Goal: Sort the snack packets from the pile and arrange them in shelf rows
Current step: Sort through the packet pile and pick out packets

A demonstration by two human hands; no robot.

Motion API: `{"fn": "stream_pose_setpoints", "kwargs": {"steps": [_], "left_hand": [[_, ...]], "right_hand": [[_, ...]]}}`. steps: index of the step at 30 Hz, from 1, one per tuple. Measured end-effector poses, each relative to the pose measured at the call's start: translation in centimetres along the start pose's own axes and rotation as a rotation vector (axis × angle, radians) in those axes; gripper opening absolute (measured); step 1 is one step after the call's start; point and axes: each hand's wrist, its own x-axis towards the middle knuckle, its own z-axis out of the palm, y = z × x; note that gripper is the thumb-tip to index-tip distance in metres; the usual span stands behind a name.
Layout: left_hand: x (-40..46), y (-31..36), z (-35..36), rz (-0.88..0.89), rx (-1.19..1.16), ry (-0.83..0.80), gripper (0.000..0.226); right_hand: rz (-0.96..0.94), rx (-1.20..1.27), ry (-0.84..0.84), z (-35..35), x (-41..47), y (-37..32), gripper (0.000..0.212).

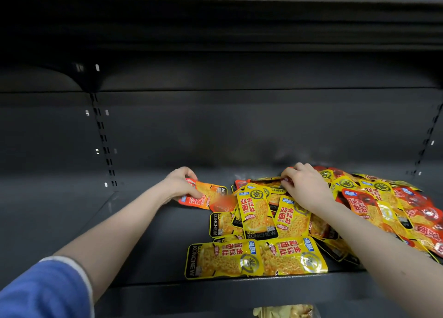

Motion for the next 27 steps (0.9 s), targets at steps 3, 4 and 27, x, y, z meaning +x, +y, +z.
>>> {"fn": "stream_pose_setpoints", "kwargs": {"steps": [3,4,27], "left_hand": [[-0.3,-0.5,-0.4,-0.021,0.122,-0.147,0.031],[-0.4,-0.6,-0.5,-0.022,0.177,-0.196,0.029],[-1.1,-0.7,2.2,-0.038,0.097,-0.017,0.029]], "right_hand": [[0.001,0.020,-0.006,-0.1,0.1,-0.2,0.025],[0.000,0.024,-0.012,-0.1,0.1,-0.3,0.025],[0.075,0.171,-0.012,-2.0,-1.5,-1.9,0.026]]}}
